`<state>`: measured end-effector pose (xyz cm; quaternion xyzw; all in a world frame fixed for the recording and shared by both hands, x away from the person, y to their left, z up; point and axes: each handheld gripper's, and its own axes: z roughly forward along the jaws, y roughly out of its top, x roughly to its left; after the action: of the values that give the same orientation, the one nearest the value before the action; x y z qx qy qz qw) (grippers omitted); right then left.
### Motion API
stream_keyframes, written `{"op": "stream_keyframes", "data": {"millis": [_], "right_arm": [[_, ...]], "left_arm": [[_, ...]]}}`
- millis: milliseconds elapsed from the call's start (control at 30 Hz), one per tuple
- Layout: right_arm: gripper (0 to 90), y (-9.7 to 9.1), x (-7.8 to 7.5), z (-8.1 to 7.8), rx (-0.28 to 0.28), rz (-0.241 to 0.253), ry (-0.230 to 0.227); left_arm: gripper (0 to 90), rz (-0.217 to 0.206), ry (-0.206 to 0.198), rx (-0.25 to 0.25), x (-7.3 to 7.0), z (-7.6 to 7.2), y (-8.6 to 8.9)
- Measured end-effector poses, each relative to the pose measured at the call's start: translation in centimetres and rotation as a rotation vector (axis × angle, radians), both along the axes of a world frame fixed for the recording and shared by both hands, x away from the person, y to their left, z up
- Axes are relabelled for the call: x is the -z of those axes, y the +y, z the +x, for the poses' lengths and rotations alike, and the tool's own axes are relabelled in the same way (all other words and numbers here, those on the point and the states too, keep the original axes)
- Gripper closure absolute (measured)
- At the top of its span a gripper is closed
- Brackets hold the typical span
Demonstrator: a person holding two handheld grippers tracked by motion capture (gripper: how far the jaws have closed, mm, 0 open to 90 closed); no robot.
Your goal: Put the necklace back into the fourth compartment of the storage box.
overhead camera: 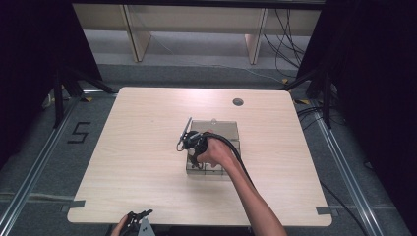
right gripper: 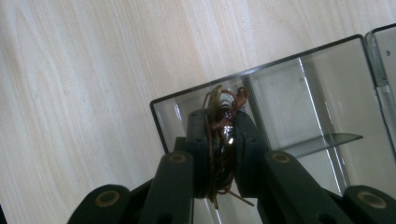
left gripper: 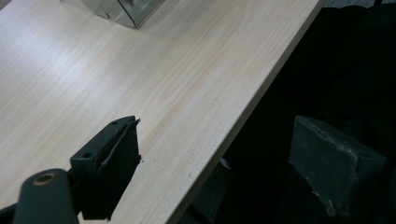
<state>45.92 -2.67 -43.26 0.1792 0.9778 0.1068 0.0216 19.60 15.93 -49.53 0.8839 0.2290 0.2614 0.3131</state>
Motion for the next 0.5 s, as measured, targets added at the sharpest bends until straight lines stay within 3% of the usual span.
{"op": "stream_keyframes", "data": {"millis": [133, 167, 267, 367, 500], "right_arm": [[79.8, 0.2, 0.6, 0.2, 0.002, 0.008, 0.008], [79.8, 0.1, 0.9, 0.5, -0.022, 0.012, 0.008], [79.7, 0.3, 1.3, 0.4, 0.016, -0.005, 0.028], [79.6, 0.2, 1.6, 0.5, 0.011, 0.000, 0.035], [79.4, 0.1, 2.0, 0.8, -0.001, 0.015, 0.031]], "left_arm": [[15.4, -0.003, 0.001, -0.001, 0.0, 0.0, 0.0], [15.4, -0.002, 0.001, 0.000, 0.0, 0.0, 0.0], [15.4, -0.002, 0.001, 0.000, 0.0, 0.0, 0.0], [15.4, -0.020, -0.005, -0.011, 0.2, 0.0, -0.1], [15.4, 0.000, 0.003, 0.002, 0.0, 0.0, 0.0]]}}
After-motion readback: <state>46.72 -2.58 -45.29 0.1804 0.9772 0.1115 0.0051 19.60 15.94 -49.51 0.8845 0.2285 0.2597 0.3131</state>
